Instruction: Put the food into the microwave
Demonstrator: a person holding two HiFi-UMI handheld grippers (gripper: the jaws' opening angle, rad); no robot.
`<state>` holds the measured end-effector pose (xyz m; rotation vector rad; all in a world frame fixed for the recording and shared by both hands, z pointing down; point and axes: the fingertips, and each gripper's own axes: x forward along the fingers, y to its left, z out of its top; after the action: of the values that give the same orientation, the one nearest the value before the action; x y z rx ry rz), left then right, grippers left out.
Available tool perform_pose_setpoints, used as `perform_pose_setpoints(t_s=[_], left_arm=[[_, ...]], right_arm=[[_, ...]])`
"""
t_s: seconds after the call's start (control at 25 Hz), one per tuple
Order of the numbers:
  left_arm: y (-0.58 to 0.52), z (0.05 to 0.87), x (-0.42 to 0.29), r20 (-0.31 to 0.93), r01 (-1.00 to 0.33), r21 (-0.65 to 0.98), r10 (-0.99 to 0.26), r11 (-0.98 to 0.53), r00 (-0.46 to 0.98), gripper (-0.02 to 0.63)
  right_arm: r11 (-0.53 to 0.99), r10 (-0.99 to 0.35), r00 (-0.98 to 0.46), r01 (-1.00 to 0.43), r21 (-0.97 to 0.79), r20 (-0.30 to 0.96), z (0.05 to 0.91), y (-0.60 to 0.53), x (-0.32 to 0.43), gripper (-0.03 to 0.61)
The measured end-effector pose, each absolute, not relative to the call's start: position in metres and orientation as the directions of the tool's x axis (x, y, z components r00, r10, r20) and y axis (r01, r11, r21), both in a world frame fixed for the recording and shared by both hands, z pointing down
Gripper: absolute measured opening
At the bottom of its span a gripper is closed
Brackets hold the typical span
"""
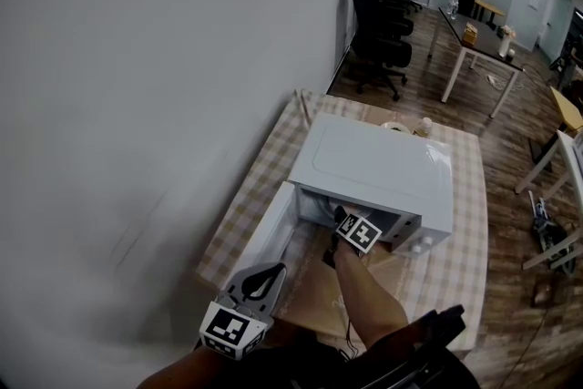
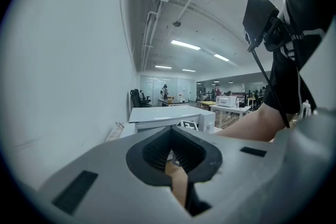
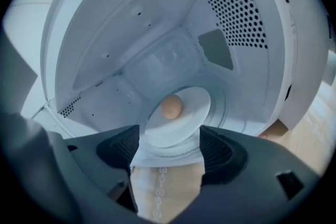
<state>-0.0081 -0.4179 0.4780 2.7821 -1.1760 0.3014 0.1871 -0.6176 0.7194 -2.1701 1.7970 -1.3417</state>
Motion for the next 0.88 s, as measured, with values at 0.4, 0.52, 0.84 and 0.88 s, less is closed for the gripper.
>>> perform_pose_setpoints(t_s=[0.4, 0.52, 0.84, 0.88], left_arm=[[-0.407, 0.478, -0.014, 0.216, -0.713, 0.005, -0.695, -0.701, 0.685, 0.008], [-0.404, 0.475, -0.015, 0.217, -0.711, 0.003, -0.693, -0.703, 0.687, 0.008], [-0.391, 0.466, -0.014, 0.186, -0.699, 0.007, -0.686, -0.715, 0.704, 0.008], [-0.388, 0.466, -0.014, 0.184, -0.697, 0.013, -0.683, -0.717, 0.707, 0.008]], right_arm=[[-0.127, -0.780, -0.003, -0.978, -0.163, 0.626, 0.721, -0.604, 0.175, 0.374], [-0.104, -0.789, -0.010, -0.983, -0.150, 0.615, 0.717, -0.600, 0.175, 0.373], [-0.040, -0.852, -0.033, -0.991, -0.128, 0.522, 0.692, -0.573, 0.177, 0.368], [-0.030, -0.855, -0.038, -0.992, -0.124, 0.517, 0.689, -0.568, 0.175, 0.357]])
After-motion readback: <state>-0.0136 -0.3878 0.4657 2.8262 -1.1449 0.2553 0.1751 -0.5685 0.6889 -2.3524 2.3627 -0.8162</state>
